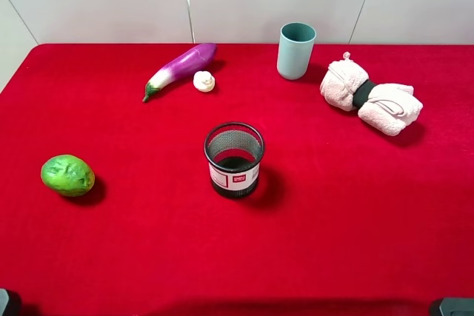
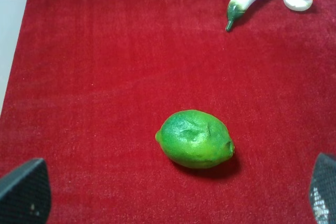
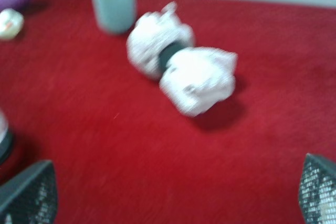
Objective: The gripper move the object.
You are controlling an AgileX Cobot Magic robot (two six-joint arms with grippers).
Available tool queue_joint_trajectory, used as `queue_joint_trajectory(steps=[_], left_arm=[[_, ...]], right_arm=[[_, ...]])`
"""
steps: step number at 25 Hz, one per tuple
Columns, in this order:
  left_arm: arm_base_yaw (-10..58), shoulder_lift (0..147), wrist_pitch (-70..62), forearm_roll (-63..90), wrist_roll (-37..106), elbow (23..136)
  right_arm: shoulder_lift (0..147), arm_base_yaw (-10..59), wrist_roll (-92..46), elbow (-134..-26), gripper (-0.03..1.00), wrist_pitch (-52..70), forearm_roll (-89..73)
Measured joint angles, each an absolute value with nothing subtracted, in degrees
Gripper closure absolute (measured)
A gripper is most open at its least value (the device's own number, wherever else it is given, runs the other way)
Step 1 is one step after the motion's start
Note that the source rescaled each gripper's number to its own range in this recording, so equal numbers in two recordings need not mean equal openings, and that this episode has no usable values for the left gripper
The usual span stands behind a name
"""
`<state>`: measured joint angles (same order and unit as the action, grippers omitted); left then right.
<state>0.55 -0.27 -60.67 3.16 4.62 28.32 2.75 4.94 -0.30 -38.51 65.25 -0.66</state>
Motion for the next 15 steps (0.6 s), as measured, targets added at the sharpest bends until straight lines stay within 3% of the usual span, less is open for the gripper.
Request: queue_joint_trajectory(steps=[8,15], left_arm=[[0.55,-0.27,-60.67,3.16,4.62,28.32],[0.55,-0.27,-60.67,3.16,4.62,28.32]], right_arm=[[-0.41,2.17,0.00,-29.60,-0.03,60.36,-0.75],[-0.41,2.17,0.00,-28.58,-0.03,58.55,-0.94]])
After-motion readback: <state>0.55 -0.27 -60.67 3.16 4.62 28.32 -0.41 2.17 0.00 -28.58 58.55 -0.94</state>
